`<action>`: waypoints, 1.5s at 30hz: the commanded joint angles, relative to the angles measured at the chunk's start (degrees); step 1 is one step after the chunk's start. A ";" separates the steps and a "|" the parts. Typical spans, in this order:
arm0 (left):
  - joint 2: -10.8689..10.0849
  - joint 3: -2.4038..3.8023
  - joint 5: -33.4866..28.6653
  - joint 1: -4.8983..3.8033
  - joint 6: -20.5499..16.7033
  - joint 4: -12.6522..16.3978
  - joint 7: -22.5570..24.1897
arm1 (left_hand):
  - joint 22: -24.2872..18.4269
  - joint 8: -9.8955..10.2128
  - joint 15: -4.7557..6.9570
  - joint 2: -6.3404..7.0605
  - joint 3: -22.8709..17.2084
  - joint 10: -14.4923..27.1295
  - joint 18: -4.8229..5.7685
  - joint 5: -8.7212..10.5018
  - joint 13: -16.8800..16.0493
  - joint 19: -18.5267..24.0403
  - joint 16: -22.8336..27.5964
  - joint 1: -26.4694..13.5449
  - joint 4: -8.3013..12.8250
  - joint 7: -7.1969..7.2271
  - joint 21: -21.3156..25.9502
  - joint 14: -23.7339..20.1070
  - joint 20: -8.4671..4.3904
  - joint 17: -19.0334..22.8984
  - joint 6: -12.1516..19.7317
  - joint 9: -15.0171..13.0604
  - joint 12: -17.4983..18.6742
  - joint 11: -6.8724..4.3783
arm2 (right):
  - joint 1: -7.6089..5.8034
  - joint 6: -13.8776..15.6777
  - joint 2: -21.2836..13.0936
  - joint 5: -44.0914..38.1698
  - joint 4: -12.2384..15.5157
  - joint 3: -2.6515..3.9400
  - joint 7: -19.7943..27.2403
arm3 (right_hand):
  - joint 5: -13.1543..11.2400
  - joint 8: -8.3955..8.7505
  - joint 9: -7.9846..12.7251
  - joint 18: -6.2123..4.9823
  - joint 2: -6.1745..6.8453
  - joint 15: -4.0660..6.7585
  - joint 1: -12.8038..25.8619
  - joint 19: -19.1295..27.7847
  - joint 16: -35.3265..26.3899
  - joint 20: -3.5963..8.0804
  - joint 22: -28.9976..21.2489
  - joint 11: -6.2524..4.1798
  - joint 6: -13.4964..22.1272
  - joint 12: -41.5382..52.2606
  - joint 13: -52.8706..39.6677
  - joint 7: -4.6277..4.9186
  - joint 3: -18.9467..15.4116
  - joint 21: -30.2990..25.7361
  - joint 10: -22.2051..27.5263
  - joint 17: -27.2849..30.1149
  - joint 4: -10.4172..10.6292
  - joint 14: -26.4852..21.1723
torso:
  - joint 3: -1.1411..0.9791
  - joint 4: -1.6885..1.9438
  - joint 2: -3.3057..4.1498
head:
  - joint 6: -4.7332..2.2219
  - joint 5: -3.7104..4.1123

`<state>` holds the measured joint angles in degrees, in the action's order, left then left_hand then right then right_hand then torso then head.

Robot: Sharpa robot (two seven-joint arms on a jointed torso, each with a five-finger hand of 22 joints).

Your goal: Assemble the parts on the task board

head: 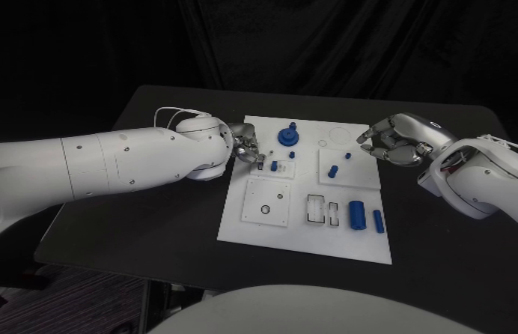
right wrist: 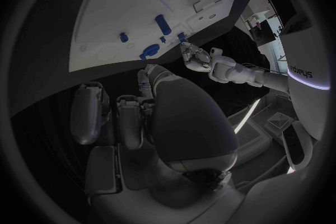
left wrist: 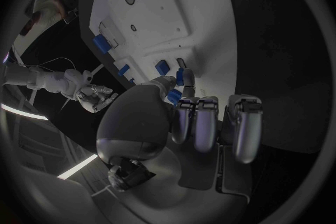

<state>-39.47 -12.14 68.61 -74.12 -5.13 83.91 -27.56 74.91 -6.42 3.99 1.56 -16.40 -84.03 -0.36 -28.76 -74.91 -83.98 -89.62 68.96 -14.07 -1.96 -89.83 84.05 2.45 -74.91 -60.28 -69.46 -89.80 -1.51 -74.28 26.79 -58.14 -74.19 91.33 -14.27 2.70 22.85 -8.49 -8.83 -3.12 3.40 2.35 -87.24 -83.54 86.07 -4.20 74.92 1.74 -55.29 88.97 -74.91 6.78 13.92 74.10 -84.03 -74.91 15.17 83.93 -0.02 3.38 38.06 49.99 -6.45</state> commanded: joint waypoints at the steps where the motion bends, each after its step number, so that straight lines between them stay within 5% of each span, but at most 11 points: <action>1: -0.02 0.04 -0.24 0.21 -0.01 0.28 0.94 | 15.09 0.38 0.26 0.06 -0.29 -5.97 0.36 0.10 -15.09 -6.02 -0.38 -0.29 0.04 -0.01 -0.17 5.95 -0.25 -15.09 -0.13 0.07 -0.20 -0.38 | 0.13 -0.18 -0.01 -0.10 0.03 0.04 -0.74 | 0.22 0.28 0.09 -0.69 0.12 -0.39 -0.28 0.47 -0.36 -0.01 9.17 0.37 -0.38 -0.17 -13.38 0.12 0.29 -0.35 -4.39 -10.64 -0.05 4.83 | 0.00 -0.02 -0.05 | 0.01 0.05; 45: -0.88 0.04 -0.24 2.23 -0.02 0.99 1.45 | 15.09 0.36 0.25 0.07 -0.72 -5.97 0.36 -0.17 -15.09 -6.02 -0.38 -0.20 0.18 0.04 -0.17 5.95 -0.24 -15.09 -0.31 0.11 -0.20 -0.40 | 0.30 -0.53 0.02 -0.10 -0.26 0.04 -0.88 | 0.22 0.28 0.09 -0.69 0.12 -0.39 -0.28 0.47 -0.36 -0.01 9.17 0.37 -0.38 -0.17 -13.38 0.12 0.29 -0.35 -4.39 -10.64 -0.05 4.83 | 0.03 0.05 -0.04 | 0.01 -0.02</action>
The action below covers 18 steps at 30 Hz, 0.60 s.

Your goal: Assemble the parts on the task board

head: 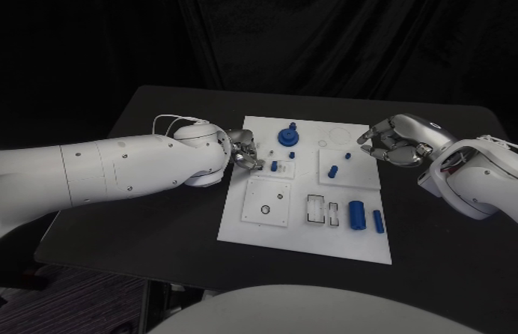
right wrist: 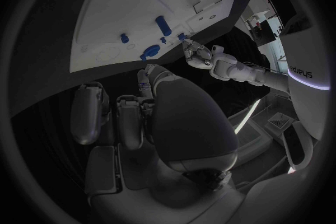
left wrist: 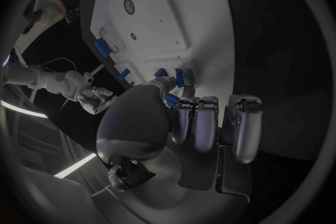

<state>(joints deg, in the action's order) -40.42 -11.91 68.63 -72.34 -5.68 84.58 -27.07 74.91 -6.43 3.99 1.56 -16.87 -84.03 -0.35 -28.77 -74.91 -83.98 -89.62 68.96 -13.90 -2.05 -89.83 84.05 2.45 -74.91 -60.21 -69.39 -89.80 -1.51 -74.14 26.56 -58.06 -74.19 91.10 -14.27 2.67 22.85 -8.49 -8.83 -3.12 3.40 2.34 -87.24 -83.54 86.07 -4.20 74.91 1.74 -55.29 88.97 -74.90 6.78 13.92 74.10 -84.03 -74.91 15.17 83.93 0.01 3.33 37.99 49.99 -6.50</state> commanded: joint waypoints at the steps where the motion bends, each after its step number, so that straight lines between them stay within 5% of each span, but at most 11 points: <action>1: 0.04 -0.19 -0.26 0.48 0.51 0.36 0.97 | 15.09 0.37 0.25 0.11 -0.37 -5.97 0.35 -0.24 -15.09 -6.02 -0.38 -0.18 0.07 0.14 -0.17 5.95 -0.24 -15.09 -0.42 0.05 -0.20 -0.41 | 0.17 -0.32 -0.06 -0.10 -0.04 0.04 -0.86 | 0.23 0.28 0.09 -0.69 0.12 -0.39 -0.28 0.47 -0.36 -0.01 9.18 0.37 -0.38 -0.17 -13.38 0.12 0.30 -0.35 -4.39 -10.64 -0.05 4.83 | -0.01 0.10 0.04 | 0.01 0.05; 18: -0.95 -0.19 -0.26 0.58 -0.56 1.17 1.79 | 15.09 0.36 0.27 0.40 -1.04 -5.97 0.35 -0.99 -15.09 -6.02 -0.38 -0.09 0.38 0.17 -0.17 5.95 -0.25 -15.09 -0.61 0.10 -0.20 -0.43 | 0.37 -0.65 -0.12 -0.10 -0.09 0.04 -1.11 | 0.22 0.30 0.12 -0.75 0.19 -0.37 -0.14 0.55 -0.49 0.00 9.13 0.35 -0.48 -0.26 -13.26 0.10 0.45 -0.64 -4.29 -10.50 -0.07 4.79 | -0.01 0.09 0.02 | 0.01 0.08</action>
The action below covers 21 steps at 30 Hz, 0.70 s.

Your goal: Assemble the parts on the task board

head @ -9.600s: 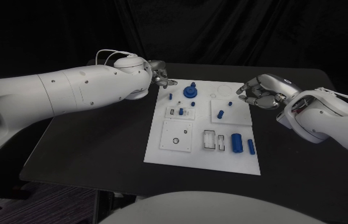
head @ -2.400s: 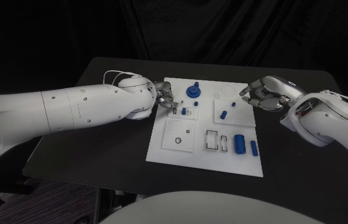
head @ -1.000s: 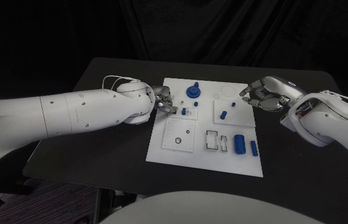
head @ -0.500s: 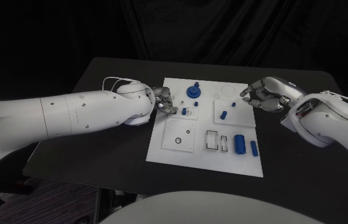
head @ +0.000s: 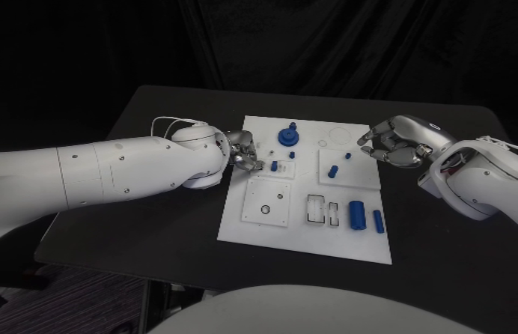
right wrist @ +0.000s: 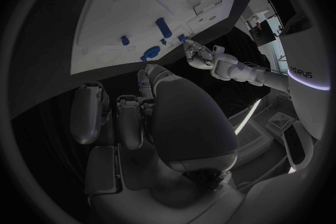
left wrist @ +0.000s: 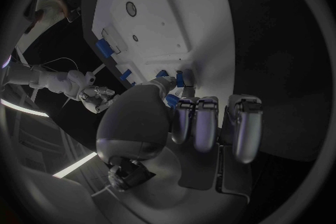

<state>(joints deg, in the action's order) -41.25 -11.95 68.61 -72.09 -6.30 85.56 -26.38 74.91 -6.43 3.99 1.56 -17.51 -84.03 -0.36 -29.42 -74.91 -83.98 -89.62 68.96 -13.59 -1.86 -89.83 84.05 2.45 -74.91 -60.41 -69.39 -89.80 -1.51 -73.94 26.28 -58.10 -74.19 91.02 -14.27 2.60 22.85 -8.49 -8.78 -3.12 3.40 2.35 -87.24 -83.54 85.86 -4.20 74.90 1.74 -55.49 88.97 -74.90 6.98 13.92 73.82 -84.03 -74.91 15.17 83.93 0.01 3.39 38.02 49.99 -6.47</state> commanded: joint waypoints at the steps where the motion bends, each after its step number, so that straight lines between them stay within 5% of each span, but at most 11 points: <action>1: -0.15 -0.15 -0.24 0.32 0.01 0.26 1.15 | 15.09 0.36 0.27 0.40 -0.40 -5.97 0.36 -0.34 -15.09 -6.02 -0.38 -0.09 0.06 -0.02 -0.17 5.95 -0.25 -15.09 -0.41 0.10 -0.20 -0.43 | 0.17 -0.38 -0.09 -0.10 -0.01 0.04 -1.06 | 0.22 0.30 0.07 -0.74 0.19 -0.38 -0.14 0.55 -0.28 0.00 9.13 0.35 -0.28 -0.26 -13.26 -0.10 0.45 -0.36 -4.29 -10.50 -0.07 4.79 | -0.01 0.04 -0.03 | 0.01 0.08; 21: -0.76 -0.15 -0.24 0.33 0.15 1.36 1.13 | 15.09 0.33 0.28 0.53 -0.68 -5.97 0.36 -0.60 -15.09 -6.02 -0.38 -0.08 0.19 -0.01 -0.17 5.95 -0.25 -15.09 -0.52 0.10 -0.20 -0.44 | 0.22 -0.53 -0.17 -0.10 -0.01 0.04 -1.16 | 0.22 0.30 0.07 -0.74 0.19 -0.38 -0.14 0.55 -0.28 0.00 9.13 0.35 -0.28 -0.26 -13.26 -0.10 0.45 -0.36 -4.29 -10.50 -0.07 4.79 | -0.04 -0.03 0.00 | 0.01 0.03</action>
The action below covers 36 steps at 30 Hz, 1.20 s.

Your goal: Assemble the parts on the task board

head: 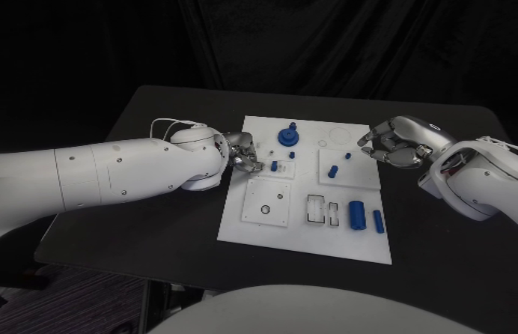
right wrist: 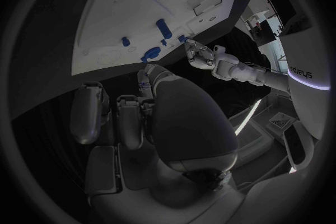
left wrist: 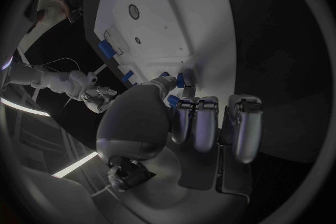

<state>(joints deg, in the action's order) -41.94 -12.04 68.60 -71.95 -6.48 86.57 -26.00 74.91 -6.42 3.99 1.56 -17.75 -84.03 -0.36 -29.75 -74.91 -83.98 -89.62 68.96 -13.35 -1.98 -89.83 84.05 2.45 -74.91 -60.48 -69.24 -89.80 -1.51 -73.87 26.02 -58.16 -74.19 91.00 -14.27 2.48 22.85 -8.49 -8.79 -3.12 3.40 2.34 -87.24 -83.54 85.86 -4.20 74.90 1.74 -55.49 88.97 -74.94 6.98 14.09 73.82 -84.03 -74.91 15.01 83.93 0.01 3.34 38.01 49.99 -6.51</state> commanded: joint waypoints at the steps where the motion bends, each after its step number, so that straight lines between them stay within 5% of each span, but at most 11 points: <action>1: -0.11 -0.06 -0.23 0.20 0.33 0.40 0.74 | 15.09 0.32 0.28 0.53 -0.44 -5.97 0.36 -0.27 -15.09 -6.02 -0.38 -0.08 -0.05 0.11 -0.17 5.95 -0.25 -15.09 -0.45 -0.05 -0.20 -0.44 | 0.16 -0.28 -0.12 -0.10 0.01 0.04 -1.04 | 0.22 0.30 0.07 -0.74 0.19 -0.37 -0.14 0.55 -0.28 0.00 9.13 0.35 -0.28 -0.26 -13.23 -0.10 0.29 -0.36 -4.29 -10.51 0.09 4.79 | -0.03 0.03 0.00 | 0.01 0.04; 15: 0.14 -0.06 -0.23 0.20 0.73 0.17 0.74 | 15.09 0.30 0.27 0.73 -0.75 -5.97 0.36 0.75 -15.09 -6.02 -0.38 -0.94 -0.45 0.04 -0.17 5.95 -0.23 -15.09 -0.70 0.01 -0.20 -0.39 | 0.23 -0.38 -0.08 -0.10 -0.02 0.05 -1.06 | 0.22 0.30 0.07 -0.74 0.19 -0.37 -0.14 0.55 -0.28 0.00 9.13 0.35 -0.28 -0.26 -13.23 -0.10 0.29 -0.36 -4.29 -10.51 0.09 4.79 | 0.02 0.04 0.05 | 0.01 0.00; 20: 0.30 -0.06 -0.23 0.20 1.05 -0.29 0.55 | 15.09 0.59 0.23 0.77 -0.94 -5.97 0.36 3.65 -15.09 -6.02 -0.38 -2.06 -1.04 -0.06 -0.17 5.95 -0.18 -15.09 -0.56 0.23 -0.20 -0.32 | 0.24 -0.50 -0.10 -0.10 0.00 0.05 -1.16 | 0.22 0.30 0.07 -0.74 0.19 -0.37 -0.14 0.55 -0.28 0.00 9.13 0.35 -0.28 -0.26 -13.23 -0.10 0.29 -0.36 -4.29 -10.51 0.09 4.79 | -0.04 0.06 0.01 | 0.01 0.06; 25: 0.42 -0.06 -0.23 0.20 1.12 -0.84 0.45 | 15.09 1.29 0.00 0.56 -0.62 -5.97 0.36 8.62 -15.09 -6.02 -0.38 -3.40 -1.83 -0.37 -0.17 5.95 0.04 -15.09 -0.28 0.96 -0.20 -0.04 | 0.24 -0.63 -0.08 -0.10 0.00 0.05 -1.27 | 0.23 0.36 0.11 -0.75 0.19 -0.38 -0.11 0.57 -0.33 0.00 9.12 0.36 -0.22 -0.32 -13.14 -0.09 0.37 -0.44 -4.20 -10.46 0.08 4.78 | -0.02 -0.01 0.03 | 0.01 -0.04; 27: 0.45 -0.06 -0.23 0.20 0.96 -0.98 0.47 | 15.09 1.97 -0.23 0.36 0.24 -5.97 0.36 12.43 -15.09 -6.02 -0.38 -4.68 -2.76 -0.69 -0.17 5.95 0.23 -15.09 -0.08 1.89 -0.20 0.23 | 0.25 -0.66 -0.07 -0.10 -0.01 0.05 -1.29 | 0.23 0.36 0.11 -0.75 0.19 -0.38 -0.11 0.57 -0.33 0.00 9.12 0.36 -0.22 -0.32 -13.14 -0.09 0.37 -0.44 -4.20 -10.46 0.08 4.78 | -0.02 -0.03 0.03 | 0.01 -0.06; 36: 0.54 -0.06 -0.23 0.20 0.73 -1.40 0.33 | 15.09 2.80 -0.73 -0.08 3.18 -5.97 0.36 17.18 -15.09 -6.02 -0.38 -8.03 -3.29 -1.40 -0.17 5.95 0.69 -15.09 0.66 3.80 -0.20 0.84 | 0.25 -0.79 -0.03 -0.10 -0.02 0.05 -1.34 | 0.23 0.35 0.11 -0.77 0.18 -0.38 -0.10 0.61 -0.37 0.00 9.09 0.36 -0.25 -0.35 -13.10 -0.10 0.40 -0.54 -4.16 -10.42 0.08 4.76 | -0.06 0.02 0.01 | 0.01 -0.01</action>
<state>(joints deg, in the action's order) -41.48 -11.95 68.55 -71.93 -6.29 85.34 -25.94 74.91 -3.81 3.56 1.46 -14.72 -84.12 -0.35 -12.74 -74.91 -83.98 -89.62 61.15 -16.59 -3.21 -89.83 84.05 2.89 -74.91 -60.07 -66.30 -89.80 -1.01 -73.78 25.56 -58.15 -74.19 90.97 -14.26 2.26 22.85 -8.49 -8.73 -3.12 3.40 2.35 -87.24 -83.12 85.86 -4.20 74.93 1.74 -55.49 88.97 -74.93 6.98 14.09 73.55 -84.03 -74.91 15.01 83.93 -0.03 3.30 38.03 49.99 -6.60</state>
